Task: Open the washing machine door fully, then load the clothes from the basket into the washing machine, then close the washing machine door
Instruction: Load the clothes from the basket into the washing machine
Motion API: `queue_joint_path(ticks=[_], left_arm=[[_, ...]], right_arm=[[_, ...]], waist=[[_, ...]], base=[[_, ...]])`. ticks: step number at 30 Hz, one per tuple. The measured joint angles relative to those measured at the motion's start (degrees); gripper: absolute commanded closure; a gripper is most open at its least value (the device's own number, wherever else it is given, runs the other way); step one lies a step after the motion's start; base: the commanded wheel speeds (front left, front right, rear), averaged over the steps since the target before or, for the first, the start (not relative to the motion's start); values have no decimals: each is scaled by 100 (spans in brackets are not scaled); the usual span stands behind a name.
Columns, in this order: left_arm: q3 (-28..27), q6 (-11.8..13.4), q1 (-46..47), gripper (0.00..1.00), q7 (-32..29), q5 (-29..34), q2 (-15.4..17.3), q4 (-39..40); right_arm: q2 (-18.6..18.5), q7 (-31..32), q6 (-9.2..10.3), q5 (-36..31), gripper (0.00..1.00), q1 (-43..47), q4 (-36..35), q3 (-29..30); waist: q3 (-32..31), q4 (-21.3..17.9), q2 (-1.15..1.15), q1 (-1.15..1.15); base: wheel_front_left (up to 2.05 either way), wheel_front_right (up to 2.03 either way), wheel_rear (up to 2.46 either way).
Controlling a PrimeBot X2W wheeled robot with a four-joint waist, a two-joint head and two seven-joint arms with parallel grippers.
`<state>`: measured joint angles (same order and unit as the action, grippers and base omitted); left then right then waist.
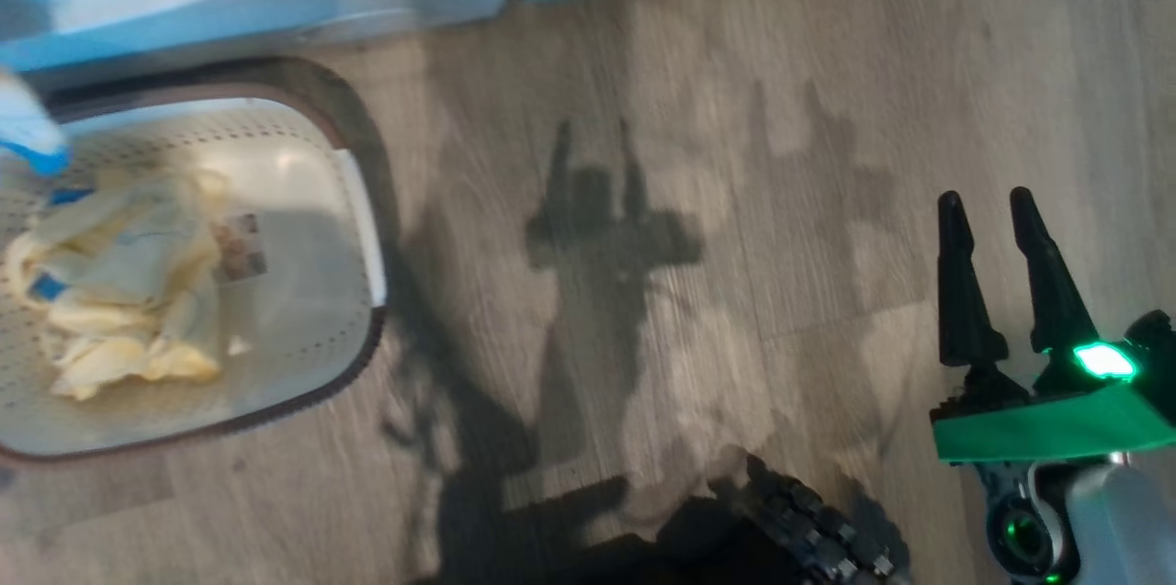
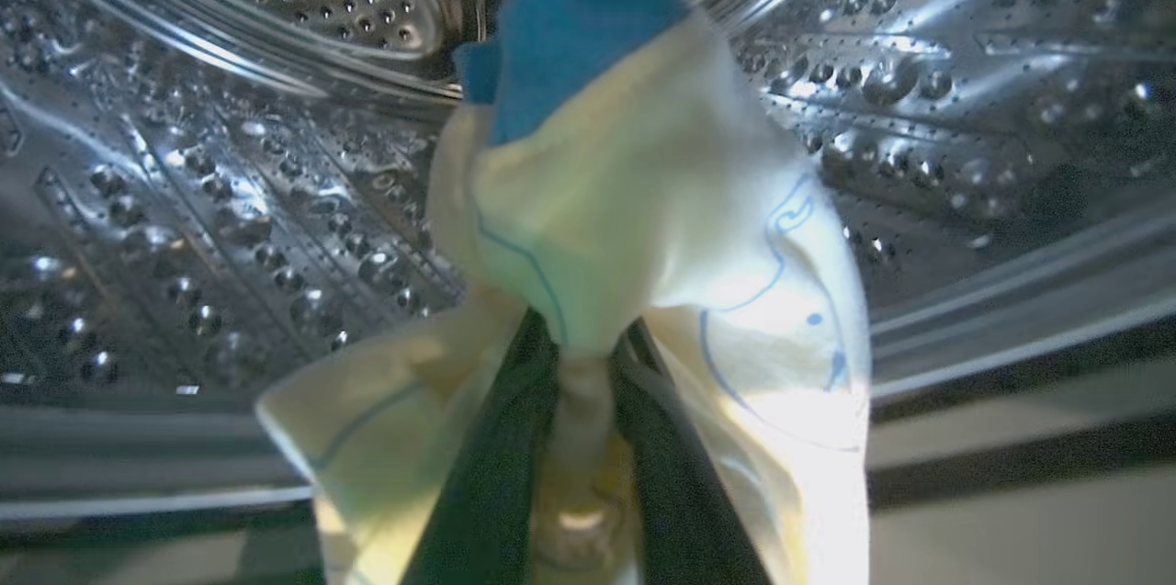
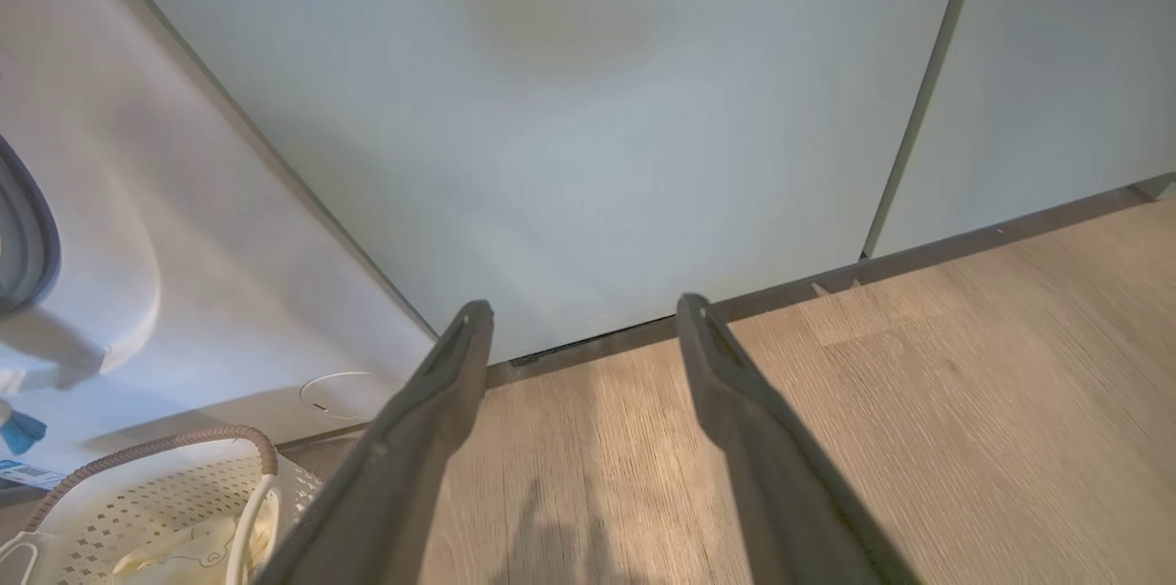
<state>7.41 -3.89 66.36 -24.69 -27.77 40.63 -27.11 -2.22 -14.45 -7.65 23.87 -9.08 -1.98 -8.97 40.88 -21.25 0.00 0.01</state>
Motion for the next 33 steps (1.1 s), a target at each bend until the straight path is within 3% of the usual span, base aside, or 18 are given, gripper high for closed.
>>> queue_joint_path(ticks=[7, 12, 24, 28, 33], left_arm=[[-7, 7, 618, 100, 310, 199, 214, -183], [-73, 144, 952, 100, 767, 347, 258, -336], [105, 459, 2042, 100, 3129, 1310, 394, -755], [213, 356, 2135, 100, 3174, 1298, 355, -1087], [305, 252, 2056, 100, 2633, 1150, 282, -1413]], right_arm=[[1, 0, 0, 201, 0, -179, -22, -151], [2, 0, 0, 298, 0, -210, -38, -207], [5, 0, 0, 431, 0, -373, -40, -281], [5, 0, 0, 431, 0, -419, -41, -278], [5, 0, 0, 432, 0, -421, -41, -277]], waist=[[337, -296, 0, 0], [499, -425, 0, 0], [756, -586, 0, -1], [783, -540, 0, -1], [803, -453, 0, -1]], base=[[0, 0, 0], [0, 0, 0], [0, 0, 0], [0, 0, 0], [0, 0, 0]])
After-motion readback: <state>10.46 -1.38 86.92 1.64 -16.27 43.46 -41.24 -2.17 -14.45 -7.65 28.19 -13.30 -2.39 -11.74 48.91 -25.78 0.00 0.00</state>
